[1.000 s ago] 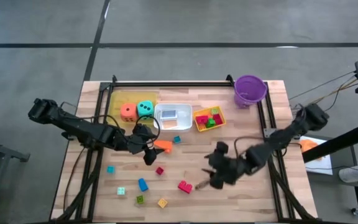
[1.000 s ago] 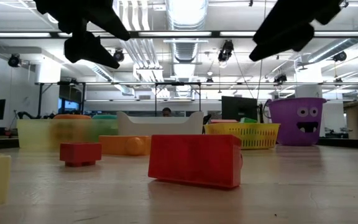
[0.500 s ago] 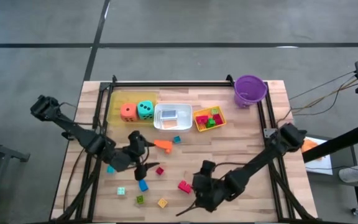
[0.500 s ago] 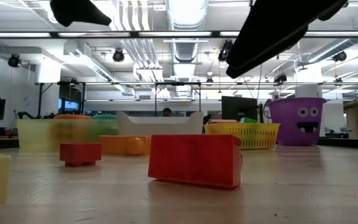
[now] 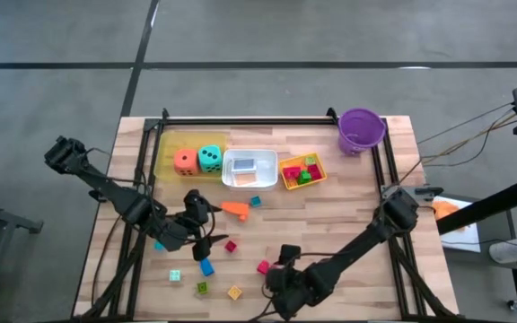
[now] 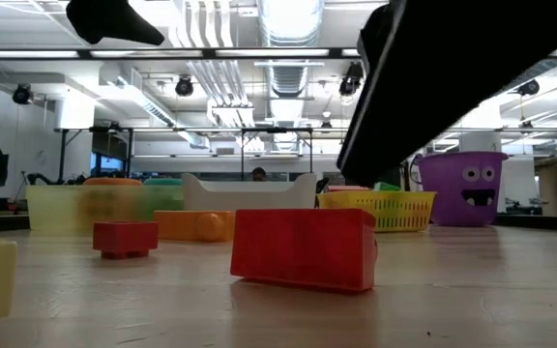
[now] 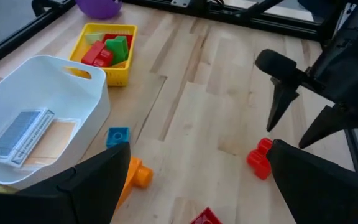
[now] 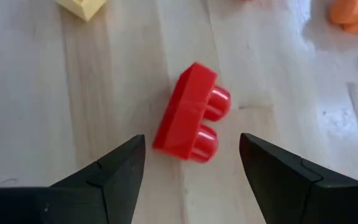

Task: Pick & Place Toys
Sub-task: Put the red game piece into the yellow bin

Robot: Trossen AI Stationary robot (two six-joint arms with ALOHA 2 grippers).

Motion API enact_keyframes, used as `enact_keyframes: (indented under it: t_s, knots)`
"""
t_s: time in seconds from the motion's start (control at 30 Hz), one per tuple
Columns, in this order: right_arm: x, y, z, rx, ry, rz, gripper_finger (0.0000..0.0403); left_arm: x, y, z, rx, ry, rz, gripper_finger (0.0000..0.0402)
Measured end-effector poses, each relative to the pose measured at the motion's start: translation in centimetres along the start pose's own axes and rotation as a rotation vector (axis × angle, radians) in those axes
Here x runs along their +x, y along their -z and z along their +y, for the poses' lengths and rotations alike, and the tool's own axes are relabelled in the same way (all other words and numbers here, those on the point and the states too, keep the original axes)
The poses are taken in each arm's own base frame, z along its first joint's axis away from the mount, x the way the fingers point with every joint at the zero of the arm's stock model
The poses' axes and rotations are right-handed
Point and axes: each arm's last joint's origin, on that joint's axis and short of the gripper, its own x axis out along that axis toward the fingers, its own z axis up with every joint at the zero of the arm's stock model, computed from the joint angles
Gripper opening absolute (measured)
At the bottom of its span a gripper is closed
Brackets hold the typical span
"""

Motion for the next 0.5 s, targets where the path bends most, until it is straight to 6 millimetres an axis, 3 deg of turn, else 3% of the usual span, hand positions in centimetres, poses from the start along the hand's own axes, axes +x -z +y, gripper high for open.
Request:
enact_keyframes:
  t_s: [0.2, 0.5]
  knots:
    - [0.4, -0.6, 0.9, -0.012, -0.008, -0.006, 0.0258, 0.0, 0.0, 0.0, -0.004, 0.004, 0.001, 0.0379]
    - [1.2, -0.6, 0.6, -0.033, 0.009, 0.007, 0.0258, 0.0, 0.0, 0.0, -0.017, 0.005, 0.000, 0.0379]
